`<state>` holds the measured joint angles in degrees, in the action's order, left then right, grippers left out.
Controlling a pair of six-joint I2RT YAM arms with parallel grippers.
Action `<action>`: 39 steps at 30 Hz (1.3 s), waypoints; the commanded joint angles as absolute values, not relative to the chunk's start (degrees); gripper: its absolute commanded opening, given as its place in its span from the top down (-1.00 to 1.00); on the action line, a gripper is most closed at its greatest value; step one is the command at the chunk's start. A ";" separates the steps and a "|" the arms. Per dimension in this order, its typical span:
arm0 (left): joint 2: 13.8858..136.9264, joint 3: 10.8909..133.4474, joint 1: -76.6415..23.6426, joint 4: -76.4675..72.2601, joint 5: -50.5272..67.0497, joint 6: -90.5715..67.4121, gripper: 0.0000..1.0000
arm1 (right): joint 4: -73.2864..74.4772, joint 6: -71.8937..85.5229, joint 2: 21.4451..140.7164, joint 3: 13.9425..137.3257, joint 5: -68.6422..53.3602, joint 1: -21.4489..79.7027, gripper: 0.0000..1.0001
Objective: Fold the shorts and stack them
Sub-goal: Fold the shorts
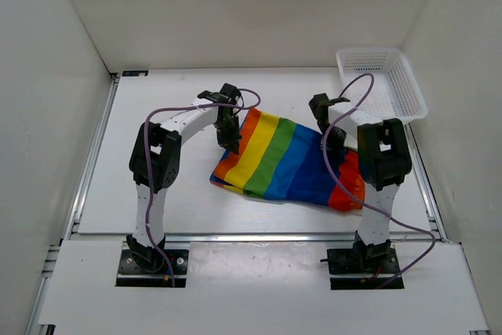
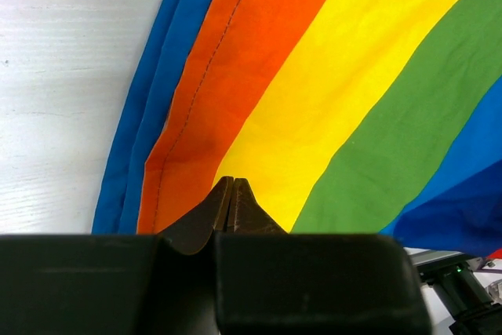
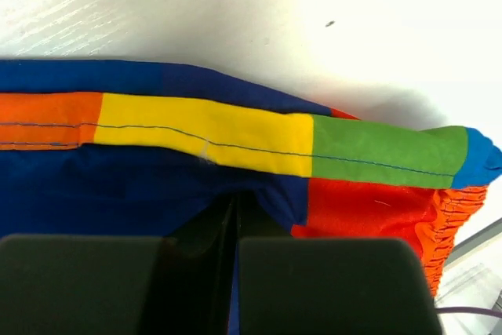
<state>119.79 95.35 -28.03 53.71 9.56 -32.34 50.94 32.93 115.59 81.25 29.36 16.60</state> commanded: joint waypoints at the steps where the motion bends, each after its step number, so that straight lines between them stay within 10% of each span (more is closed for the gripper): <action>1: 116.10 97.03 -28.12 54.57 9.23 -31.73 0.79 | 52.64 33.84 109.09 83.14 31.38 16.08 1.00; 17: 130.52 113.29 -29.36 57.30 12.13 -31.20 0.79 | 52.47 31.82 104.75 74.79 32.70 11.51 0.97; 39: 111.64 80.44 -22.07 50.89 4.13 -32.43 0.79 | 56.25 25.75 118.91 91.13 28.22 25.47 0.97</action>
<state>118.08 84.77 -24.01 52.12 7.84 -32.71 53.82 26.63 116.99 87.90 29.30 21.63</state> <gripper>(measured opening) 0.109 0.013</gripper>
